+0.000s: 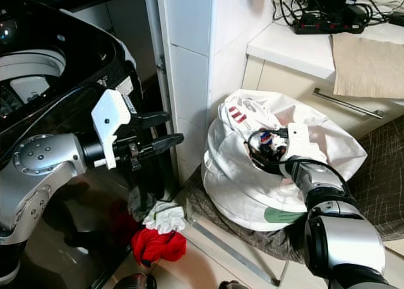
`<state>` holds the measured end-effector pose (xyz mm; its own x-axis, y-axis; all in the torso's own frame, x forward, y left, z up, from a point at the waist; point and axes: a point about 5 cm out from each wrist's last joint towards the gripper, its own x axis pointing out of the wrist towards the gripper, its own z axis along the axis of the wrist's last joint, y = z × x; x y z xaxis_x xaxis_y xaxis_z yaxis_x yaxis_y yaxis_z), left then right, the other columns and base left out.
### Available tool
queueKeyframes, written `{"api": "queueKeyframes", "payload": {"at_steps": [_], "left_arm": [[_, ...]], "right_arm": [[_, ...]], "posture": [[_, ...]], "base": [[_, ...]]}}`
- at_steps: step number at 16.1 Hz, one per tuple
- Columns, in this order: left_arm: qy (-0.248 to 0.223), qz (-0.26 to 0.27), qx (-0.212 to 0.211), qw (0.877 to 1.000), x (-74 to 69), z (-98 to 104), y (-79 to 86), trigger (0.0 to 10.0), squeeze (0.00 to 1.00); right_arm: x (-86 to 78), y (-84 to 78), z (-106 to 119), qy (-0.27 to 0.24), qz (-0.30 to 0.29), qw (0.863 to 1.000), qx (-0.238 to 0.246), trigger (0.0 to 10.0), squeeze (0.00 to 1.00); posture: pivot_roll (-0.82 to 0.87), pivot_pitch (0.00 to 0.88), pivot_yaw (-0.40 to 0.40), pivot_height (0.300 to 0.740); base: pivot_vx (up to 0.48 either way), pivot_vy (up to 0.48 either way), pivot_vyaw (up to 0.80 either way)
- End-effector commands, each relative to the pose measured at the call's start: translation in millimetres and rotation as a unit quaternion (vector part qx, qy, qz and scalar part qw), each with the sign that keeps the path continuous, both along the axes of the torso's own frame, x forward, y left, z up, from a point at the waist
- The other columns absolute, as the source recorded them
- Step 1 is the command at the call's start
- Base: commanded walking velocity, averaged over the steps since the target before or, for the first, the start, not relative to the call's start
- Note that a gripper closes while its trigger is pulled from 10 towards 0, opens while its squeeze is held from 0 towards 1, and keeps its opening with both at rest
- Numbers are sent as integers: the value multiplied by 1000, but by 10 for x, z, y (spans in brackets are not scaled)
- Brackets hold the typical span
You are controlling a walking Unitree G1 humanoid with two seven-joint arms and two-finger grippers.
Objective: Clothes washing
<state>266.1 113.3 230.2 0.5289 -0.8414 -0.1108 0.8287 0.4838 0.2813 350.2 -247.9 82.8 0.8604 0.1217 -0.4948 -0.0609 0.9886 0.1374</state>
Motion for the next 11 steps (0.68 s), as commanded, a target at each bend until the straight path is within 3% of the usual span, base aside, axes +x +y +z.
{"api": "queueKeyframes", "payload": {"at_steps": [1, 11], "left_arm": [[-1, -11, 0, 1000, -49, 7, -40, 10000, 0], [-12, 0, -12, 1000, 9, 19, -99, 10000, 0]], "right_arm": [[15, 28, 8, -2, 2, 1000, 8, 0, 0], [63, 33, 105, -23, 19, 999, 12, 0, 0]], "posture": [[198, 136, 21, 740], [159, 102, 12, 740]], "base": [[0, 0, 0], [0, 0, 0]]}}
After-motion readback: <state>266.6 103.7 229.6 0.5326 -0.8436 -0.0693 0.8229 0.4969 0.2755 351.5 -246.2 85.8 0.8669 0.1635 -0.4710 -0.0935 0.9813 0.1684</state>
